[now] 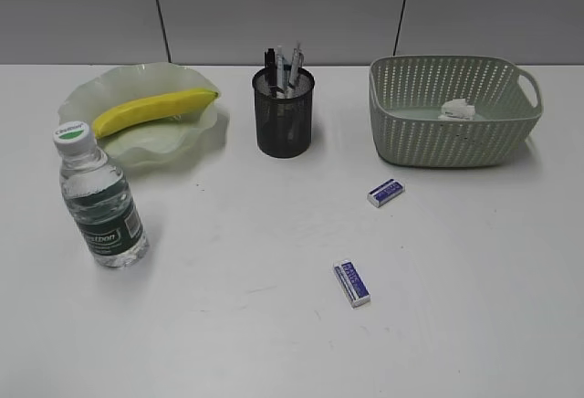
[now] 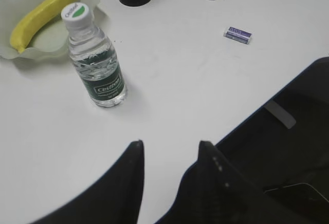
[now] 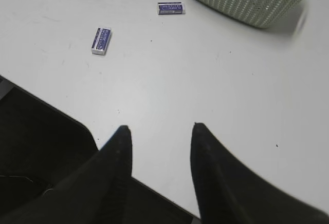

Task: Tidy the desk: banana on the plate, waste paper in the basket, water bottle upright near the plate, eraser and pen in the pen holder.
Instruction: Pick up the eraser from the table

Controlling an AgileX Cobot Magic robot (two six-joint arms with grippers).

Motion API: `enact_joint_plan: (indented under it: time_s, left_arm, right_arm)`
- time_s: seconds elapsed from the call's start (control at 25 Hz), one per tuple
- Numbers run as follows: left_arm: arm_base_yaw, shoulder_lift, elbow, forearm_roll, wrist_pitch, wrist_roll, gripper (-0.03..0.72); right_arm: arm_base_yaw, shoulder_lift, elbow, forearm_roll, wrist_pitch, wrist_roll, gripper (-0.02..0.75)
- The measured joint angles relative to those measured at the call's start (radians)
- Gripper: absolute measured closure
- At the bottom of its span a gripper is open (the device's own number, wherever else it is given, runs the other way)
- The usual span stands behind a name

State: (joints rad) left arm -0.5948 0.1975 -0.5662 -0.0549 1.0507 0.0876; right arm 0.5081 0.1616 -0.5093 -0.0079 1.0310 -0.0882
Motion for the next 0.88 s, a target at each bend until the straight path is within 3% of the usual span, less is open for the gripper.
enact_joint_plan:
  time_s: [0.32,0.6,0.88]
  left_arm:
    - [0.000,-0.203,0.027,0.010,0.011,-0.007,0.438]
    - [0.000,-0.204,0.027,0.035,0.011,-0.027,0.440]
    - [0.000,-0.204,0.027,0.036,0.011,-0.032,0.440]
  right_arm:
    - [0.000,0.166,-0.052,0.008,-0.096,-0.006,0.422]
    - [0.000,0.682,-0.248,0.080,-0.238,-0.075,0.421]
    - [0.003,1.240,-0.536,0.221,-0.170,-0.046,0.365]
